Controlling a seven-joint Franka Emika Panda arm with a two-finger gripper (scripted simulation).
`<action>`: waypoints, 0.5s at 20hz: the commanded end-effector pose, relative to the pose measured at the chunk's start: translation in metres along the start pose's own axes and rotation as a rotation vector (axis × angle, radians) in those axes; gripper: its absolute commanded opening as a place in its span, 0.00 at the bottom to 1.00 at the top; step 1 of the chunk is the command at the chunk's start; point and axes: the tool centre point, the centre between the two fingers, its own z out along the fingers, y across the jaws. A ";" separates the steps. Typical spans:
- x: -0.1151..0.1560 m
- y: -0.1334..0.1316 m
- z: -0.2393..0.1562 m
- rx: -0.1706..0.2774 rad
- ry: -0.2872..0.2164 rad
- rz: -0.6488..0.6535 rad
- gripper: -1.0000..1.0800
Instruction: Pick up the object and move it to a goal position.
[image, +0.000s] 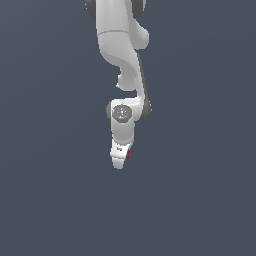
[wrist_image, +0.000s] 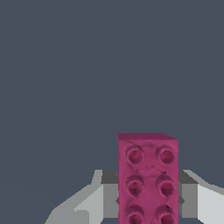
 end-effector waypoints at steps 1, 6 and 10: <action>-0.001 -0.001 -0.007 -0.002 0.000 0.000 0.00; -0.005 -0.008 -0.028 -0.002 -0.001 0.000 0.00; -0.009 -0.015 -0.054 -0.002 -0.002 0.000 0.00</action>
